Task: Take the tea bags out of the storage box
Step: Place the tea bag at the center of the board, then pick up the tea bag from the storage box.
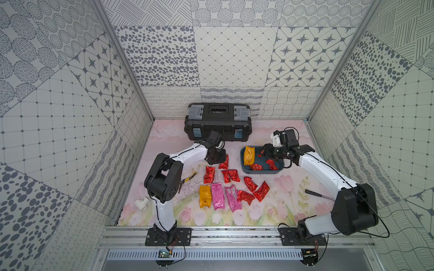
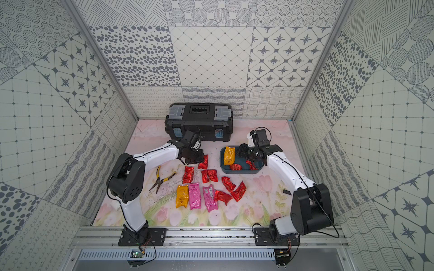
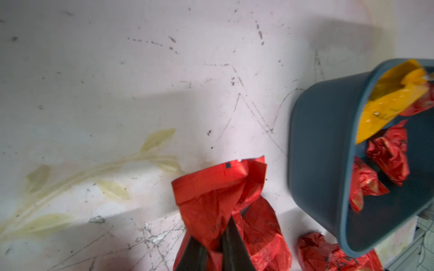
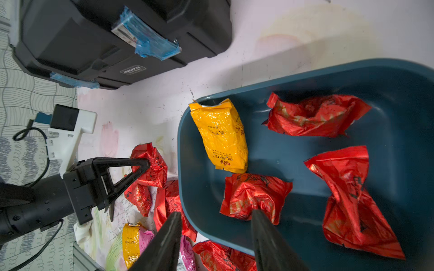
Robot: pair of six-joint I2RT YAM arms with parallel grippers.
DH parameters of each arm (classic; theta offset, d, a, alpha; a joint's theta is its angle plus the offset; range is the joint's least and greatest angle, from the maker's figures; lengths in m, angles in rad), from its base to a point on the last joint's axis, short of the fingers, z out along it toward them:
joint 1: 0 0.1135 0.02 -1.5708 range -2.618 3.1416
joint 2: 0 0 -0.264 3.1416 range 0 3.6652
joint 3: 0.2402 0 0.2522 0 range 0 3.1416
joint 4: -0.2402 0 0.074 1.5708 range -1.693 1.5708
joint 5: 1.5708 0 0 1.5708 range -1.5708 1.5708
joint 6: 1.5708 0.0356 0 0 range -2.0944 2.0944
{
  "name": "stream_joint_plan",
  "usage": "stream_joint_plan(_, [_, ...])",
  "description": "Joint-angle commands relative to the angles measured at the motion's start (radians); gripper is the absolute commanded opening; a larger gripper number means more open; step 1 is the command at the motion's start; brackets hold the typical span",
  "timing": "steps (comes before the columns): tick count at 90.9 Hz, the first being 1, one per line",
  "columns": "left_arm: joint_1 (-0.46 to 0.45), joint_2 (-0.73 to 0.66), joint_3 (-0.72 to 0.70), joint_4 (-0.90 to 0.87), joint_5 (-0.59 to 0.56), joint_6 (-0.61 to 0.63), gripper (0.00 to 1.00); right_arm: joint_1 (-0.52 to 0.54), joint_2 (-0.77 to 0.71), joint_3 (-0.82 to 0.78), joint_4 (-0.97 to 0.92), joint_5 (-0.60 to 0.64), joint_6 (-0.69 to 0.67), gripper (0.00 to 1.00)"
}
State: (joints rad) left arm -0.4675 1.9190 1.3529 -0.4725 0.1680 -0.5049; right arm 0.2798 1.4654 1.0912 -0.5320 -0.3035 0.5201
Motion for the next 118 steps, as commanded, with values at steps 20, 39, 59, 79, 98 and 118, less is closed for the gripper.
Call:
stream_joint_plan(20, [0.010,0.046,0.056,-0.105,-0.092,0.091,0.38,0.000,0.166,0.090,0.028,-0.012,-0.110,0.53])
stream_joint_plan(39, [0.010,-0.081,0.046,-0.043,-0.089,0.019,0.59,-0.001,0.280,0.122,0.101,-0.035,-0.202,0.56])
stream_joint_plan(59, [0.017,-0.243,-0.017,0.017,-0.126,-0.109,0.64,-0.002,0.363,0.150,0.172,-0.073,-0.237,0.57])
stream_joint_plan(79, [0.041,-0.368,-0.142,0.127,-0.130,-0.252,0.64,-0.002,0.416,0.152,0.221,-0.075,-0.243,0.56])
stream_joint_plan(98, [0.057,-0.413,-0.191,0.138,-0.133,-0.288,0.64,-0.002,0.453,0.143,0.325,-0.121,-0.187,0.49])
stream_joint_plan(118, [0.064,-0.461,-0.231,0.140,-0.147,-0.291,0.64,-0.002,0.455,0.108,0.400,-0.167,-0.154,0.29])
